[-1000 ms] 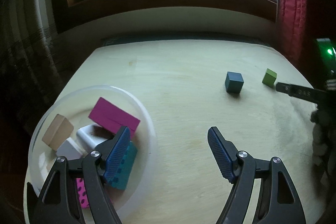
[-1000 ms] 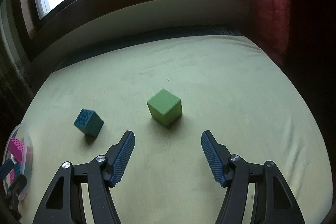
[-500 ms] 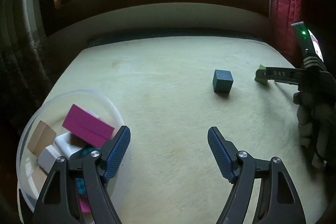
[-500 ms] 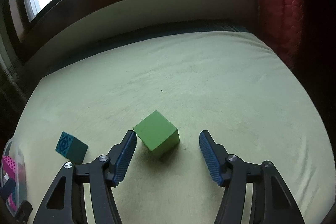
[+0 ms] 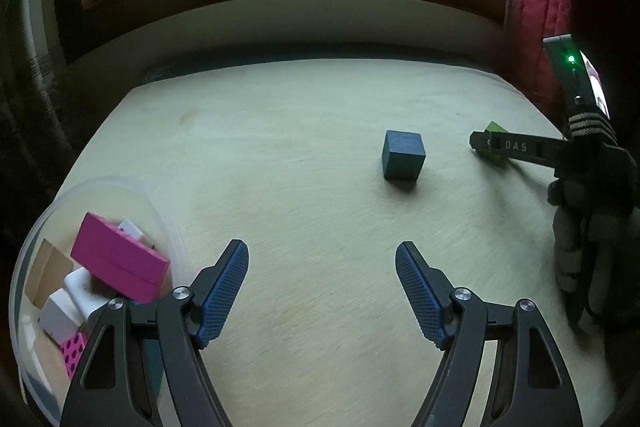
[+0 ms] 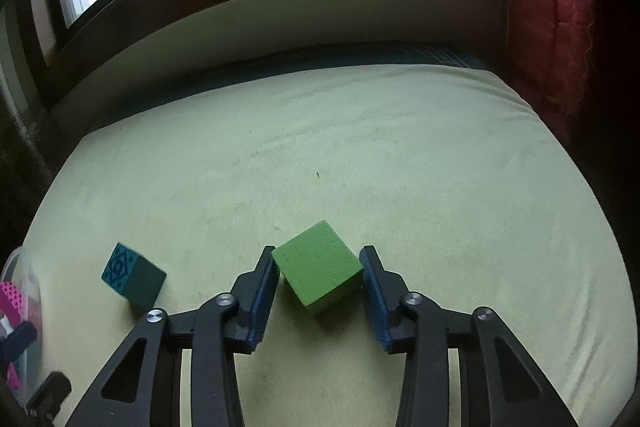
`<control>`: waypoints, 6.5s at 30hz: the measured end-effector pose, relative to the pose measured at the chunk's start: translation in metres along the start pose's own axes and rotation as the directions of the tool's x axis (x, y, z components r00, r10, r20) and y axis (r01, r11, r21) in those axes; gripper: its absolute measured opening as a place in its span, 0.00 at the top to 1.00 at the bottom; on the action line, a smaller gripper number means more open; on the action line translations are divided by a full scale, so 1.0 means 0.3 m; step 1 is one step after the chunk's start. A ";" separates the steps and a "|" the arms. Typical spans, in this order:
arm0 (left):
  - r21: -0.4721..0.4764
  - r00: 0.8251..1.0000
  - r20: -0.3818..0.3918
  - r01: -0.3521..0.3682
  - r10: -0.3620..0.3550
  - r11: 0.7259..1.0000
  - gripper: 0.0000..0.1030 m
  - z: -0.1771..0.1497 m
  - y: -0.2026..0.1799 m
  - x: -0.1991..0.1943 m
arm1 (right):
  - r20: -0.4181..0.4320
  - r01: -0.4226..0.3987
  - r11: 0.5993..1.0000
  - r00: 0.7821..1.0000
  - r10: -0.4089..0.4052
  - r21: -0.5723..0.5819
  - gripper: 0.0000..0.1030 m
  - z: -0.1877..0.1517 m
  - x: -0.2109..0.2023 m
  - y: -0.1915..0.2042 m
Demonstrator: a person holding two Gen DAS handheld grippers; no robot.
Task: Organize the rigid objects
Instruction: 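Grasp the green cube with the right tool, then grasp the dark teal cube with the left tool while the right holds the green cube, then carry the teal cube into the bowl and open the left tool while the right carries the green cube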
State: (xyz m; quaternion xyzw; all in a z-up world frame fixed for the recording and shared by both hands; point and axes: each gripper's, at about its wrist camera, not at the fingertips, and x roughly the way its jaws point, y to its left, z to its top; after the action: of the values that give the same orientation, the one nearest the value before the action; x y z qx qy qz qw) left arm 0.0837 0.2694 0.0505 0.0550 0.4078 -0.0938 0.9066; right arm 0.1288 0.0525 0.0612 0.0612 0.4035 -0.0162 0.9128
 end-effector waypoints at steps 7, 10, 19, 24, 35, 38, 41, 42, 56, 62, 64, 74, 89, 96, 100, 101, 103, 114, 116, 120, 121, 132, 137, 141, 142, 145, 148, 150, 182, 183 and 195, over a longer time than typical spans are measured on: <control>0.010 1.000 -0.002 0.011 -0.011 1.000 0.25 0.026 -0.025 0.010 | 0.003 0.002 0.999 1.000 -0.002 -0.037 0.58 -0.069 -0.085 -0.036; 0.014 1.000 -0.004 0.016 -0.016 1.000 0.25 0.038 -0.045 0.024 | 0.004 0.002 0.999 1.000 -0.001 -0.053 0.58 -0.107 -0.129 -0.060; -0.006 0.999 -0.019 0.027 -0.027 1.000 0.25 0.097 -0.092 0.090 | 0.002 -0.037 0.998 0.999 0.037 -0.043 0.58 -0.183 -0.166 -0.112; 0.007 0.999 -0.025 0.022 -0.022 1.000 0.25 0.127 -0.121 0.122 | 0.007 -0.068 0.998 0.998 0.068 -0.009 0.58 -0.184 -0.159 -0.138; 0.061 1.000 -0.018 0.018 -0.017 0.998 0.31 0.205 -0.197 0.215 | 0.010 -0.074 0.997 0.997 0.074 -0.009 0.58 -0.197 -0.172 -0.142; 0.047 0.999 -0.039 0.028 -0.026 0.998 0.44 0.203 -0.192 0.248 | 0.010 -0.072 0.997 0.997 0.072 -0.010 0.57 -0.196 -0.174 -0.144; 0.027 0.998 -0.055 0.040 -0.039 0.999 0.55 0.192 -0.184 0.271 | 0.010 -0.071 0.997 0.997 0.071 -0.011 0.57 -0.196 -0.175 -0.142; 0.023 0.998 -0.052 0.044 -0.043 0.999 0.57 0.190 -0.181 0.267 | 0.010 -0.070 0.997 0.997 0.070 -0.011 0.57 -0.196 -0.176 -0.142; -0.029 0.997 -0.028 0.067 -0.068 0.997 0.70 0.169 -0.148 0.245 | 0.009 -0.063 0.998 0.998 0.064 -0.017 0.57 -0.194 -0.174 -0.131; -0.043 0.997 -0.024 0.065 -0.067 0.997 0.70 0.160 -0.144 0.238 | 0.009 -0.062 0.998 0.998 0.062 -0.017 0.57 -0.194 -0.175 -0.132; -0.047 0.998 -0.024 0.064 -0.065 0.997 0.70 0.155 -0.143 0.232 | 0.010 -0.062 0.998 0.998 0.062 -0.016 0.57 -0.194 -0.175 -0.132; -0.058 0.997 -0.021 0.068 -0.069 0.996 0.70 0.124 -0.158 0.200 | 0.010 -0.061 0.998 0.998 0.061 -0.015 0.57 -0.195 -0.176 -0.132; -0.096 0.998 0.013 0.057 -0.056 0.994 0.70 0.036 -0.167 0.119 | 0.006 -0.052 0.998 0.999 0.052 -0.026 0.56 -0.190 -0.174 -0.137; -0.117 0.998 0.021 0.055 -0.052 0.992 0.70 0.007 -0.156 0.092 | 0.006 -0.035 0.999 0.999 0.035 -0.029 0.56 -0.195 -0.171 -0.117; -0.124 0.998 0.026 0.056 -0.053 0.991 0.70 -0.010 -0.158 0.089 | 0.006 -0.034 0.999 0.999 0.034 -0.031 0.57 -0.193 -0.171 -0.120; -0.126 0.998 0.027 0.055 -0.052 0.990 0.70 -0.009 -0.157 0.090 | 0.006 -0.035 0.999 0.999 0.035 -0.031 0.57 -0.193 -0.171 -0.121; -0.131 0.998 0.028 0.055 -0.051 0.990 0.70 -0.011 -0.153 0.091 | 0.006 -0.035 0.999 0.999 0.035 -0.032 0.57 -0.192 -0.170 -0.122; -0.119 0.997 0.078 0.018 -0.009 0.993 0.70 -0.021 -0.148 0.021 | 0.006 -0.027 0.999 1.000 0.027 -0.031 0.57 -0.195 -0.173 -0.122; -0.121 0.996 0.092 0.016 -0.005 0.993 0.70 -0.021 -0.137 0.001 | 0.006 -0.024 0.999 1.000 0.025 -0.033 0.57 -0.195 -0.173 -0.122; -0.126 0.993 0.116 0.011 0.004 0.992 0.70 -0.008 -0.118 -0.033 | 0.006 -0.019 0.999 1.000 0.019 -0.034 0.58 -0.197 -0.171 -0.122; -0.128 0.992 0.124 0.011 0.005 0.992 0.70 -0.001 -0.114 -0.044 | 0.007 -0.017 0.999 1.000 0.017 -0.033 0.58 -0.198 -0.173 -0.119; -0.068 0.979 0.195 -0.047 0.059 0.997 0.70 0.022 -0.064 -0.154 | 0.006 -0.018 0.999 1.000 0.018 -0.034 0.58 -0.195 -0.176 -0.126; -0.063 0.976 0.202 -0.072 0.083 0.995 0.70 0.011 -0.017 -0.179 | 0.006 -0.008 1.000 1.000 0.008 -0.027 0.58 -0.198 -0.182 -0.136; -0.062 0.972 0.211 -0.087 0.099 0.994 0.70 0.002 0.024 -0.193 | 0.011 0.004 1.000 1.000 -0.004 -0.013 0.58 -0.213 -0.207 -0.140; -0.064 0.972 0.212 -0.091 0.102 0.994 0.70 -0.002 0.036 -0.195 | 0.012 0.007 1.000 1.000 -0.007 -0.007 0.58 -0.217 -0.217 -0.140; -0.067 0.972 0.210 -0.099 0.111 0.993 0.70 -0.012 0.071 -0.197 | 0.016 0.015 1.000 1.000 -0.015 0.012 0.58 -0.223 -0.231 -0.154; -0.069 0.972 0.200 -0.108 0.120 0.992 0.70 -0.022 0.103 -0.190 | 0.018 0.040 0.999 0.999 -0.040 0.023 0.58 -0.230 -0.247 -0.156; -0.069 0.973 0.194 -0.115 0.127 0.991 0.70 -0.029 0.125 -0.187 | 0.019 0.077 0.997 0.997 -0.078 0.028 0.58 -0.234 -0.258 -0.147; -0.336 0.988 0.112 -0.060 0.103 0.940 0.70 -0.083 0.575 -0.184 | 0.060 -0.324 0.913 0.935 0.348 -0.249 0.58 -0.278 -0.510 0.462; -0.341 0.990 0.108 -0.053 0.095 0.938 0.69 -0.082 0.579 -0.180 | 0.054 -0.331 0.909 0.933 0.355 -0.252 0.58 -0.275 -0.508 0.486; -0.403 0.977 0.161 -0.065 0.140 0.913 0.41 -0.083 0.649 -0.262 | -0.023 -0.416 0.862 0.903 0.428 -0.288 0.58 -0.297 -0.473 0.641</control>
State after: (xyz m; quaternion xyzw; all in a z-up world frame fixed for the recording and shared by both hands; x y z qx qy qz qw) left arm 0.0562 0.4736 0.0975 -0.1167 0.3283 0.0336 0.9367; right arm -0.0170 0.2517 0.1256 0.0150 0.3593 0.2412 0.9014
